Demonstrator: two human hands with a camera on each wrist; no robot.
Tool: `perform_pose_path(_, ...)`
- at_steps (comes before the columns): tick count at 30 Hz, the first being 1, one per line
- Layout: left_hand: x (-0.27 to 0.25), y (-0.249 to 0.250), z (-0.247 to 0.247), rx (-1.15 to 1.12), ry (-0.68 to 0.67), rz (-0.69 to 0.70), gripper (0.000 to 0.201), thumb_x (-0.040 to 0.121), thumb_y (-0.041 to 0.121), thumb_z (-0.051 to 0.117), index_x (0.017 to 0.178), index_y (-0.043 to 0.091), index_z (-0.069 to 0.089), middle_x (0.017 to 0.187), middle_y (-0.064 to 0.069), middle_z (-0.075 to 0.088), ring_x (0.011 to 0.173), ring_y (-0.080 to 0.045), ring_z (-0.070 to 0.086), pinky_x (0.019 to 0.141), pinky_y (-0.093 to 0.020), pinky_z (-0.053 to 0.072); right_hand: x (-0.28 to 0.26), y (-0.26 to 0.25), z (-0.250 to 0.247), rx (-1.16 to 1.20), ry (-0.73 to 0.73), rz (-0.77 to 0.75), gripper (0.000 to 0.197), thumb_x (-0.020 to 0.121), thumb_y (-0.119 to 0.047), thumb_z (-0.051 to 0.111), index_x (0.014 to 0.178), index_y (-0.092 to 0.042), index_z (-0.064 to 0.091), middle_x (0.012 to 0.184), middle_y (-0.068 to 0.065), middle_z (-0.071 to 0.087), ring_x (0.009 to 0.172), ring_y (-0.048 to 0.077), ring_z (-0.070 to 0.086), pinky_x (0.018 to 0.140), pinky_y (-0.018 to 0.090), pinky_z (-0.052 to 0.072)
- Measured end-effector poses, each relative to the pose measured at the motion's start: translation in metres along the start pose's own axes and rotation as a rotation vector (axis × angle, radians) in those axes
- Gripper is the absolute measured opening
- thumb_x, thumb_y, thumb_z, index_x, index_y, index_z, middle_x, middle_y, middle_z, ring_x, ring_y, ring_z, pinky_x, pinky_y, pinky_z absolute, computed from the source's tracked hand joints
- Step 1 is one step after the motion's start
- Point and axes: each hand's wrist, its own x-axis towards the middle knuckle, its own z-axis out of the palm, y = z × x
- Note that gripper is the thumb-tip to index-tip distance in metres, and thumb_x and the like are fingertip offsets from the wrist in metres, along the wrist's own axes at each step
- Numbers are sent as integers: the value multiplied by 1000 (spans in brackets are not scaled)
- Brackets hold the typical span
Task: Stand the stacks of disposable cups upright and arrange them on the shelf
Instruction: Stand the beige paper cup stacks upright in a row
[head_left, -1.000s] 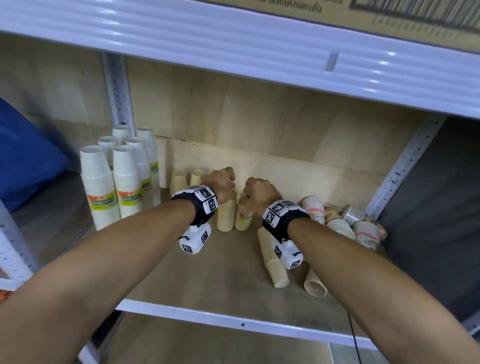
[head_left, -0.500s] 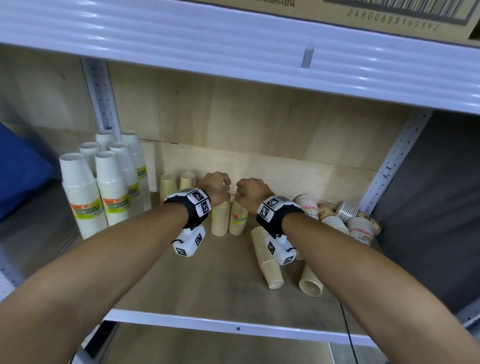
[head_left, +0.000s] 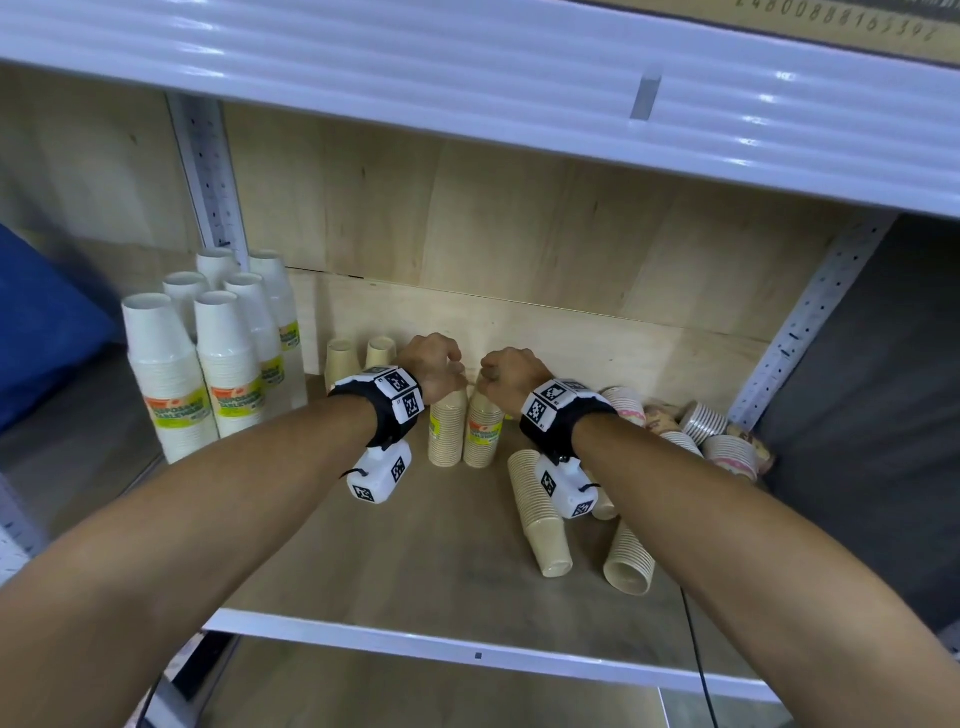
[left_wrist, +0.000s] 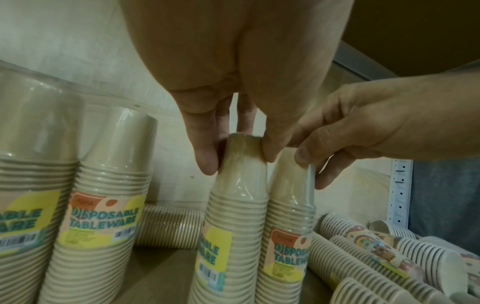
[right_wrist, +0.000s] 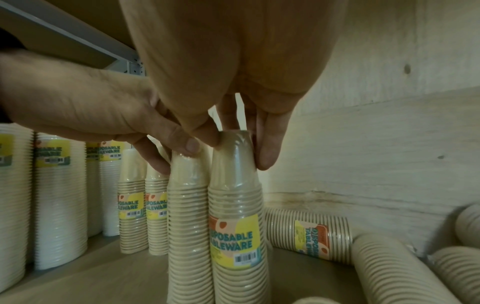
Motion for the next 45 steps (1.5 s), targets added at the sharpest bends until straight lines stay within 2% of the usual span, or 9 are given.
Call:
perform_pose_path(5, -3, 3, -2, 14, -56, 25, 48, 86, 27, 67, 132, 22, 56, 128, -3, 59, 113, -21, 56, 83, -23, 41, 0, 0, 1, -22, -12, 7, 32, 87, -17, 54, 58, -20, 40, 71, 2, 54, 76, 24, 53, 63, 26, 36)
perform_pose_path(9, -4, 5, -4, 68, -37, 50, 38, 89, 28, 66, 125, 16, 63, 128, -5, 60, 114, -24, 57, 85, -25, 43, 0, -1, 3, -14, 4, 3, 30, 86, -17, 54, 59, -18, 42, 75, 4, 56, 77, 25, 54, 64, 26, 36)
perform_pose_path(15, -5, 11, -5, 41, -2, 13, 41, 90, 33, 66, 125, 12, 64, 128, -5, 61, 115, -24, 56, 85, -26, 46, -3, -2, 3, 12, 37, 8, 16, 88, -16, 55, 84, -3, 63, 87, 11, 66, 79, 24, 54, 66, 26, 39)
perform_pose_path(20, -9, 10, -4, 26, -29, 35, 39, 91, 25, 62, 129, 18, 61, 132, -3, 61, 117, -21, 57, 83, -20, 39, -2, -2, 6, 12, 38, 39, 19, 87, -15, 53, 69, -10, 51, 76, 7, 57, 76, 26, 55, 63, 27, 38)
perform_pose_path(28, -6, 5, -6, -36, -7, -20, 39, 86, 32, 67, 121, 15, 67, 126, -3, 64, 114, -23, 58, 86, -25, 46, -2, -3, 5, 15, 34, 33, 15, 87, -16, 53, 78, -6, 60, 82, 9, 65, 85, 30, 62, 66, 29, 45)
perform_pose_path(33, -6, 3, -2, -44, -53, 14, 14, 84, 19, 60, 78, 7, 60, 101, -15, 67, 100, -34, 61, 77, -32, 47, -2, -4, 5, 25, 35, 50, 18, 87, -15, 53, 70, -10, 54, 76, 7, 60, 81, 28, 61, 64, 29, 44)
perform_pose_path(37, -4, 0, -3, -62, -10, 6, 36, 87, 26, 66, 121, 15, 68, 127, -6, 64, 115, -25, 59, 82, -22, 42, -1, -5, 4, 16, 25, 56, 14, 88, -17, 55, 82, -7, 63, 84, 8, 64, 79, 24, 57, 65, 26, 39)
perform_pose_path(43, -4, 1, -8, -35, -14, 17, 39, 87, 27, 70, 124, 15, 67, 131, -6, 61, 116, -24, 58, 91, -27, 47, -1, -6, 1, -7, -4, 72, 10, 85, -16, 55, 77, -12, 58, 82, 6, 61, 81, 26, 58, 64, 26, 40)
perform_pose_path(45, -5, 2, -16, -5, -30, 3, 38, 87, 24, 70, 122, 12, 68, 130, -6, 61, 115, -24, 58, 89, -25, 47, 0, -9, -3, -29, -31, 74, 10, 85, -18, 56, 85, -10, 62, 94, 8, 65, 90, 28, 61, 66, 27, 40)
